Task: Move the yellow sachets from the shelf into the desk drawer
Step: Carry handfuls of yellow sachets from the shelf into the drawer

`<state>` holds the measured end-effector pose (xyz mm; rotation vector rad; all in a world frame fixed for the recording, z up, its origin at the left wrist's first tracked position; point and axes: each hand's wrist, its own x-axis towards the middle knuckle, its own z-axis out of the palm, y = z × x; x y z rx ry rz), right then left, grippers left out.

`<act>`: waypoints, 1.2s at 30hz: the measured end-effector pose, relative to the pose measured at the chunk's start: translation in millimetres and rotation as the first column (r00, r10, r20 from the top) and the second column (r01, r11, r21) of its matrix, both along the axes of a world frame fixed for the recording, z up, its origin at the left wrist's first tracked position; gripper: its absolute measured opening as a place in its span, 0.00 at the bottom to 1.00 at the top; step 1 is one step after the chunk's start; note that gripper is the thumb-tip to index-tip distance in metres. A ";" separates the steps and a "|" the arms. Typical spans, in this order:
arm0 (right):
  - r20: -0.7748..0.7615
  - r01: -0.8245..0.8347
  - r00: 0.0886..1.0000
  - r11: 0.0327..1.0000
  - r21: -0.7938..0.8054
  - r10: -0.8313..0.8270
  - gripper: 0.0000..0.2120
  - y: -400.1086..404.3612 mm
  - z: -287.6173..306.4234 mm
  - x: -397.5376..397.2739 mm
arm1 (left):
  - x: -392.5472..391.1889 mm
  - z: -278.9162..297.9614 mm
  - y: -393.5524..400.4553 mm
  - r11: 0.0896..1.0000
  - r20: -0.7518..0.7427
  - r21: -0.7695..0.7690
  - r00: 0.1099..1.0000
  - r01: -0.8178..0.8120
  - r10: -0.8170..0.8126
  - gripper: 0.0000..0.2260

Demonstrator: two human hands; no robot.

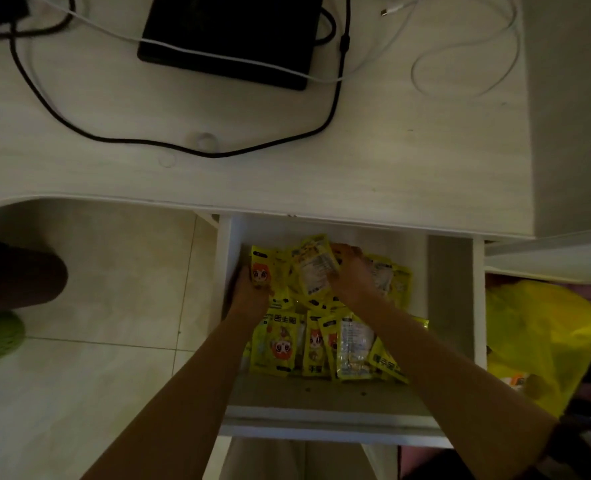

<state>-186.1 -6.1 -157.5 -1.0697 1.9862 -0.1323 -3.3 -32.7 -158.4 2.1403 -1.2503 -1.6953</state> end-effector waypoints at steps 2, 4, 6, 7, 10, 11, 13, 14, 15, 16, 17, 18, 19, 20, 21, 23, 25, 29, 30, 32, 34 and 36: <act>-0.039 0.007 0.999 1.000 -0.009 -0.007 0.28 5.4 4.9 -1.2 | 0.9 8.1 4.4 0.998 0.028 -0.038 0.998 0.049 -0.048 0.18; -0.039 0.042 0.998 0.999 0.009 -0.042 0.27 12.3 12.0 -3.5 | 2.5 17.9 10.6 0.996 0.032 -0.048 0.997 0.069 -0.068 0.20; -0.033 0.087 0.996 0.996 0.026 -0.086 0.22 21.1 19.2 -6.2 | 5.6 23.2 17.5 0.992 0.059 -0.057 0.992 0.116 -0.113 0.19; -0.031 0.107 0.994 0.994 0.018 -0.106 0.18 26.3 23.1 -7.5 | 6.8 27.6 20.9 0.990 0.065 -0.063 0.990 0.127 -0.123 0.18; -0.026 0.152 0.988 0.988 -0.019 -0.152 0.01 43.8 35.7 -11.8 | 10.6 45.8 30.7 0.987 0.086 -0.084 0.987 0.139 -0.132 0.21; -0.016 0.143 0.990 0.990 -0.011 -0.144 0.02 49.3 42.0 -12.5 | 12.3 52.1 33.8 0.984 0.097 -0.093 0.985 0.153 -0.144 0.23; -0.012 0.087 0.996 0.996 0.011 -0.087 0.08 59.5 58.4 -12.7 | 13.9 69.6 41.2 0.980 0.096 -0.116 0.984 0.163 -0.153 0.25; -0.016 0.051 0.999 0.999 0.014 -0.050 0.12 64.8 66.6 -12.7 | 14.4 77.8 45.2 0.980 0.095 -0.125 0.985 0.157 -0.146 0.26; -0.018 0.018 1.000 1.000 0.015 -0.018 0.14 69.7 74.6 -12.0 | 15.0 85.8 49.6 0.981 0.097 -0.128 0.986 0.146 -0.134 0.25; -0.012 -0.005 1.000 1.000 0.014 0.005 0.16 74.6 81.7 -10.5 | 15.9 93.7 54.9 0.981 0.098 -0.132 0.987 0.140 -0.128 0.24; 0.004 -0.028 1.000 1.000 0.009 0.028 0.18 79.7 89.6 -8.2 | 17.4 100.4 60.9 0.981 0.097 -0.137 0.987 0.137 -0.124 0.24; 0.021 -0.053 0.998 0.999 0.004 0.053 0.20 84.0 97.3 -4.9 | 19.9 107.2 67.8 0.978 0.102 -0.152 0.987 0.142 -0.128 0.23; 0.030 -0.083 0.996 0.997 -0.003 0.083 0.20 87.9 105.9 -0.1 | 24.0 113.2 74.8 0.976 0.107 -0.167 0.987 0.140 -0.124 0.22; 0.031 -0.114 0.993 0.993 -0.014 0.114 0.20 90.2 113.6 4.9 | 27.5 118.2 80.2 0.974 0.115 -0.186 0.987 0.131 -0.110 0.22; 0.028 -0.151 0.988 0.988 -0.025 0.152 0.20 92.6 120.3 10.9 | 32.4 123.3 86.0 0.973 0.129 -0.202 0.988 0.109 -0.084 0.21; 0.029 -0.231 0.972 0.972 -0.034 0.232 0.21 98.8 130.7 26.5 | 44.6 135.0 101.4 0.972 0.165 -0.227 0.986 0.053 -0.015 0.19; 0.010 -0.312 0.950 0.950 -0.031 0.312 0.20 104.2 138.3 42.9 | 57.4 146.1 118.0 0.963 0.185 -0.269 0.982 0.009 0.043 0.18; -0.049 -0.467 0.884 0.882 -0.063 0.465 0.15 111.1 152.3 76.5 | 88.3 161.3 153.6 0.937 0.238 -0.345 0.961 -0.053 0.142 0.15; -0.049 -0.494 0.869 0.866 -0.079 0.492 0.15 112.8 155.1 85.3 | 96.6 163.0 162.1 0.933 0.252 -0.355 0.955 -0.061 0.158 0.14; -0.059 -0.554 0.832 0.825 -0.114 0.551 0.15 117.1 158.1 103.6 | 113.5 165.8 178.2 0.924 0.283 -0.372 0.938 -0.086 0.202 0.13; -0.086 -0.630 0.776 0.763 -0.147 0.625 0.15 120.7 160.5 122.8 | 130.0 167.5 193.9 0.921 0.321 -0.372 0.915 -0.116 0.245 0.12; -0.111 -0.695 0.719 0.702 -0.157 0.686 0.15 122.0 163.5 144.0 | 145.8 168.4 208.0 0.914 0.344 -0.375 0.893 -0.153 0.290 0.12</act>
